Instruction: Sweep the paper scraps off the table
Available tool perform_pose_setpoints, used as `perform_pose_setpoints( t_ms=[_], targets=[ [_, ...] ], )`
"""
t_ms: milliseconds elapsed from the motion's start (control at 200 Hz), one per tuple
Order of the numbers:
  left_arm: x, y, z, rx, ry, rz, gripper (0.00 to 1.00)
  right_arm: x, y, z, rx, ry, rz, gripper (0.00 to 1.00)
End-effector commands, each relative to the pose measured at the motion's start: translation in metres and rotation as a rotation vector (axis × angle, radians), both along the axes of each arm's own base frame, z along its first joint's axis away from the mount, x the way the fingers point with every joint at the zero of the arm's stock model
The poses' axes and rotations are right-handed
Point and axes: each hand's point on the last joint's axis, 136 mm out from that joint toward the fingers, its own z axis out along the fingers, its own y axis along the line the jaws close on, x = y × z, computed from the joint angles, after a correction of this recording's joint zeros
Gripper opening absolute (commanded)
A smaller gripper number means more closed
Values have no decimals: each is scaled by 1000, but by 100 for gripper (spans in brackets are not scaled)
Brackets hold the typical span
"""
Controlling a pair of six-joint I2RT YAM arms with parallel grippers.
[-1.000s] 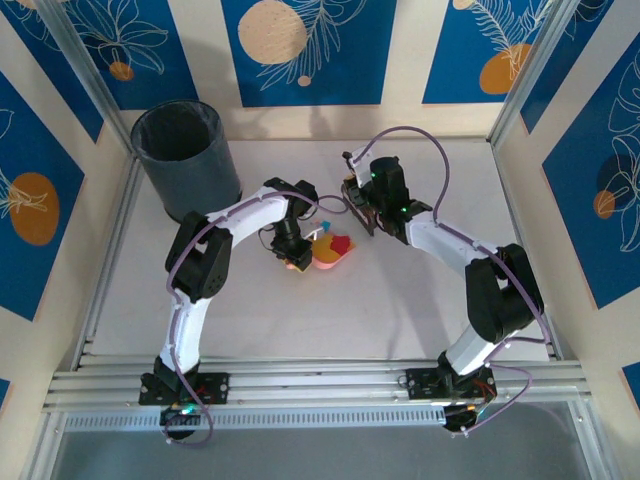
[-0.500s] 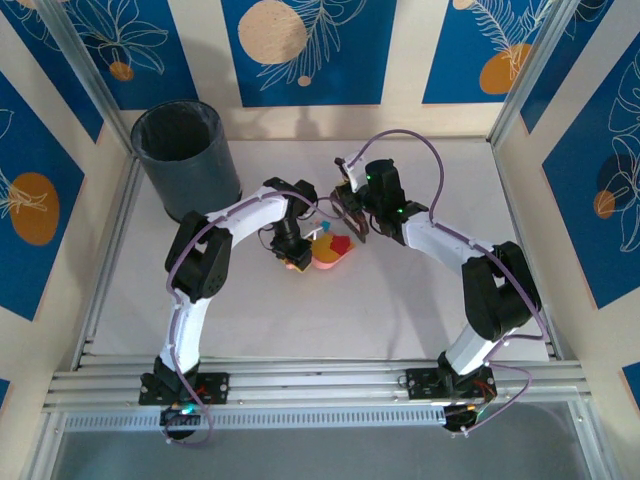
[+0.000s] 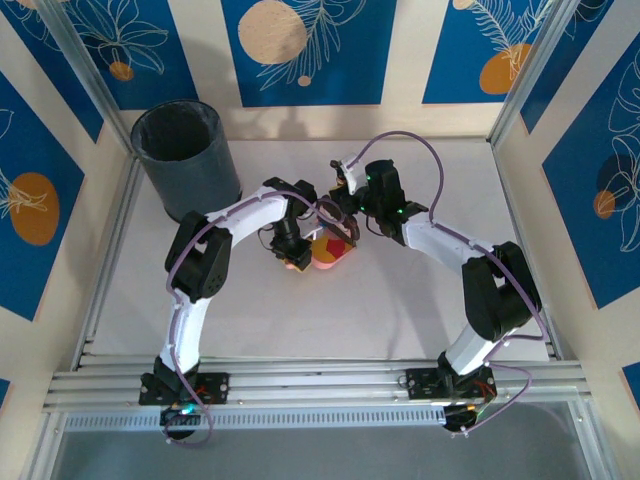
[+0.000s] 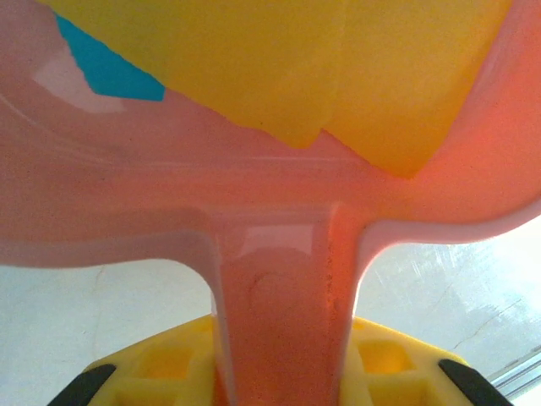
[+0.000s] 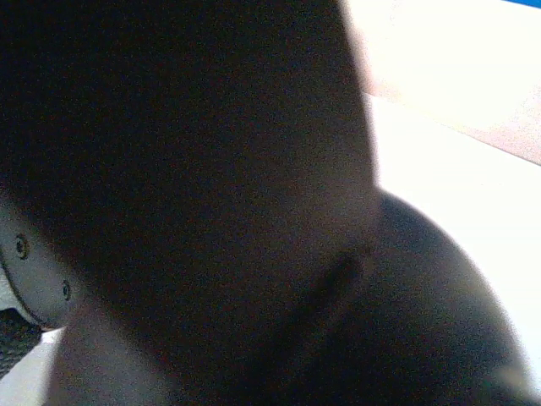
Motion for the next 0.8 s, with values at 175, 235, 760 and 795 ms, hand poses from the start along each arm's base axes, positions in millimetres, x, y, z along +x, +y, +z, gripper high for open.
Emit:
perform_pose_setpoints(
  t_ms=[175,235,760,795],
  targets=[
    [-7,8,4,9,18,-12,0,-19,9,23,62,23,47,0],
    [-7,8,4,9,19,-12,0,-20,9,26,66,19,46,0],
    [-6,8,7,5,10,-12,0,-16,-9,45,84,-47,-46,0],
    [-6,8,6,7,10,-12,0,-15,-12,47,78,-57,-66,0]
  ],
)
